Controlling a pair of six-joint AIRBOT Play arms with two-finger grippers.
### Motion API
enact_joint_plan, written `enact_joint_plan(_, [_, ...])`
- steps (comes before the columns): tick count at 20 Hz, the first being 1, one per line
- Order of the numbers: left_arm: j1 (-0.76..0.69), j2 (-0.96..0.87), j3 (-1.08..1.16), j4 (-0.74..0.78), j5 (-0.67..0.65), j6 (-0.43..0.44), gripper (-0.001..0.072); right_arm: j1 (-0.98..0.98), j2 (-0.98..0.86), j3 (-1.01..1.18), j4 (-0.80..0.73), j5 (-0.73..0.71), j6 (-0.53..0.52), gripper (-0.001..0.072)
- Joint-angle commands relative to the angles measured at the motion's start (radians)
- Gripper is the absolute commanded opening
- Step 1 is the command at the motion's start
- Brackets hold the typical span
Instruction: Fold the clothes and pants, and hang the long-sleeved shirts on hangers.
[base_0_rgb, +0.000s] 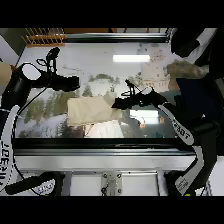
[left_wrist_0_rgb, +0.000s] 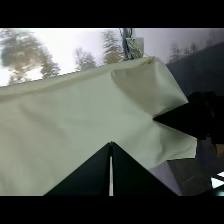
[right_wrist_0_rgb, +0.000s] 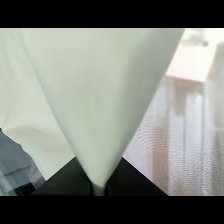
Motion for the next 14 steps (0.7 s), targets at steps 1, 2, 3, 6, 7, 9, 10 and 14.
enact_joint_plan(1, [0.000,0.000,0.000,0.000,-0.001,0.000,0.0008,0.017,0.006,0.037,0.007,-0.029,-0.053,0.0012])
enact_joint_plan(2, [0.000,0.000,0.000,0.000,-0.001,0.000,0.0008,-0.006,0.032,0.051,-0.042,-0.023,-0.043,0.0011])
enact_joint_plan(3, [0.000,0.000,0.000,0.000,-0.001,0.000,0.0008,-0.038,0.063,0.069,-0.116,-0.022,0.004,0.0012])
enact_joint_plan(6, [0.000,0.000,0.000,0.000,-0.002,0.000,0.0008,-0.196,0.193,0.130,-0.416,-0.020,0.188,0.0012])
enact_joint_plan(7, [0.000,0.000,0.000,0.000,-0.002,0.000,0.0008,-0.266,0.242,0.147,-0.498,-0.020,0.239,0.0011])
enact_joint_plan(9, [0.000,0.000,0.000,-0.005,0.000,-0.001,0.0008,-0.414,0.327,0.166,-0.572,-0.021,0.271,0.0011])
enact_joint_plan(10, [0.000,0.000,0.000,-0.005,-0.001,-0.001,0.0008,-0.488,0.359,0.168,-0.573,-0.021,0.271,0.0011])
enact_joint_plan(14, [0.000,0.000,0.000,-0.005,-0.001,-0.010,0.0008,-0.776,0.438,0.168,-0.567,-0.021,0.319,0.0011])
